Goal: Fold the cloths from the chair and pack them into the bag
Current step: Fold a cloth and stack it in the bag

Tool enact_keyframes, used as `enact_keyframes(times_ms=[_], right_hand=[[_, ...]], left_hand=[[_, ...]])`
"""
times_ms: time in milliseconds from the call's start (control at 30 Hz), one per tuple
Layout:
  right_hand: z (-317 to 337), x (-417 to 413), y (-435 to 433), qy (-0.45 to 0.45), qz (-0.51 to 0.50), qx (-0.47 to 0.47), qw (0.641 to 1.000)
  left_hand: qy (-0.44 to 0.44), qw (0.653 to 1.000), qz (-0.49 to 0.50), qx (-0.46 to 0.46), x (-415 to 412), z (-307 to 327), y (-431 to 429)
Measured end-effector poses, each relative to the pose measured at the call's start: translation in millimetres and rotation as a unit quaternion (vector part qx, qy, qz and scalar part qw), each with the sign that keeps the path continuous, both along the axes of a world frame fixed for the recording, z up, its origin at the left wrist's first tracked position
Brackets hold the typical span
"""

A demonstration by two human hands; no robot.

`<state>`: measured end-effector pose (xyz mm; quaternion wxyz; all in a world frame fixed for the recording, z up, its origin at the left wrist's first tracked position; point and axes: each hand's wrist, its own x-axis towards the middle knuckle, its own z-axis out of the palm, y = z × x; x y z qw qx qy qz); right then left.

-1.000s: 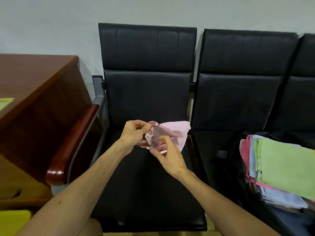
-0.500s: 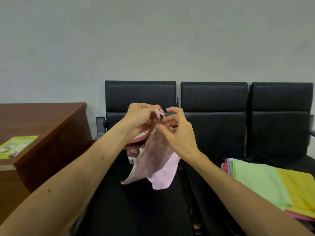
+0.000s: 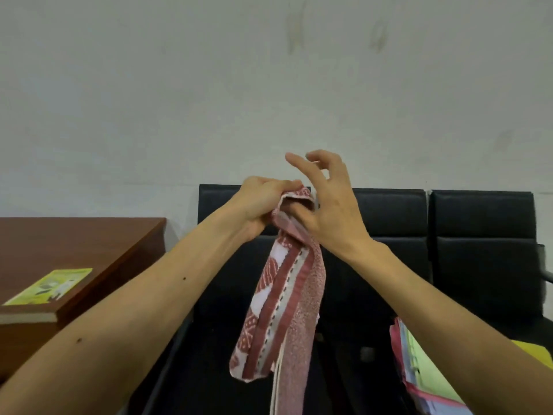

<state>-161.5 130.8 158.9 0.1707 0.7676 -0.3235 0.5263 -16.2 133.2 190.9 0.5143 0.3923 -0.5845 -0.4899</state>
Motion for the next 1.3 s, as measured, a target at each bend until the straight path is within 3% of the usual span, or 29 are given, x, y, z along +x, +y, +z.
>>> enact_keyframes(times_ms=[133,233,367,467,567,667,733,933,1033,1100,1200,1300], right_hand=[[20,-3,12,0.135,-0.031,-0.153,0.978],[25,-5,20,0.159,-0.035,-0.162,0.973],[22,-3,37,0.115,-0.010,-0.112,0.987],[21,0,51,0.101,-0.025,-0.104,0.989],[30,7,72,-0.036,-0.005,0.012,0.999],[49,10,81,-0.194,0.026,0.140,0.970],[61,8,81,-0.256,0.045,0.178,0.949],[66,-11,81,-0.381,0.104,0.298,0.869],[52,-20,87,-0.379,0.139,0.371,0.837],[38,-21,94,-0.320,0.167,0.421,0.833],[18,-16,102,-0.202,0.190,0.438,0.855],[15,-12,100,-0.193,0.177,0.376,0.889]], left_hand=[[0.064,0.995,-0.071,0.034,1,9,8],[0.100,0.987,-0.107,0.067,0,9,14],[0.115,0.978,-0.145,0.094,-4,9,38],[0.143,0.977,-0.122,0.104,-9,6,55],[0.194,0.975,-0.085,0.070,-15,5,75],[0.084,0.991,-0.097,-0.026,-19,0,92],[-0.019,0.995,-0.045,-0.088,-19,-8,98],[-0.107,0.986,0.043,-0.123,9,-38,83],[-0.105,0.983,0.079,-0.126,23,-38,76],[-0.117,0.978,0.106,-0.138,30,-30,74],[-0.163,0.968,0.103,-0.159,33,-17,78],[-0.206,0.956,0.082,-0.193,38,-10,84]])
